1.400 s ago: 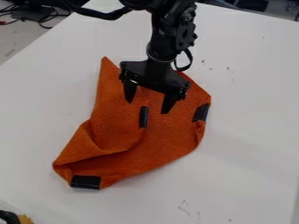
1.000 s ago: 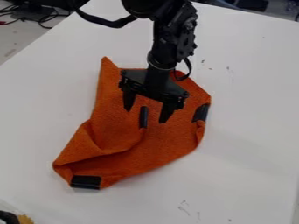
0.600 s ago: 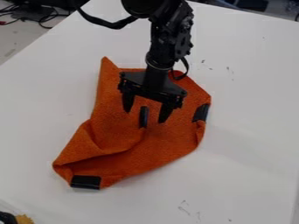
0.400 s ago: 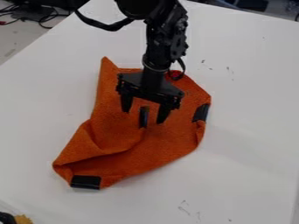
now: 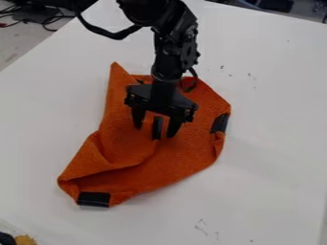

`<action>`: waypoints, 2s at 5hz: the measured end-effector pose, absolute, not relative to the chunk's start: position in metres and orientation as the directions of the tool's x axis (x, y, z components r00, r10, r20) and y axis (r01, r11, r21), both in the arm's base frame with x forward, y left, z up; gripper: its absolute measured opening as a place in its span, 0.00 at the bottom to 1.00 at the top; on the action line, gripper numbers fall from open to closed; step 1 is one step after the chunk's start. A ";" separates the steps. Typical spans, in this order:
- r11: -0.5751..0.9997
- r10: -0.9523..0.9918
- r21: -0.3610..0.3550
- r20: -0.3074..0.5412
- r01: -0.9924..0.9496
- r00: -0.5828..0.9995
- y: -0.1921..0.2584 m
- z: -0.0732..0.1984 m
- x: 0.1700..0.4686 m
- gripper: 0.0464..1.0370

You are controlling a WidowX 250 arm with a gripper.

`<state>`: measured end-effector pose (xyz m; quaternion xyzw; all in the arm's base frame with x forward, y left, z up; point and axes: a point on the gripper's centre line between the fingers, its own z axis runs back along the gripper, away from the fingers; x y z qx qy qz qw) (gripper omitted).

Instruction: Unfold the cloth from bottom right to top left

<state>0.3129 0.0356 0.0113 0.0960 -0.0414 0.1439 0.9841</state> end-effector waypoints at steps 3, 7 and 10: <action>0.933 0.292 0.193 0.087 -0.304 0.952 0.039 0.010 0.308 0.08; 0.894 0.351 0.245 0.138 -0.376 0.926 0.113 0.044 0.315 0.02; 0.866 0.448 0.156 0.178 -0.474 0.876 0.205 0.009 0.266 0.02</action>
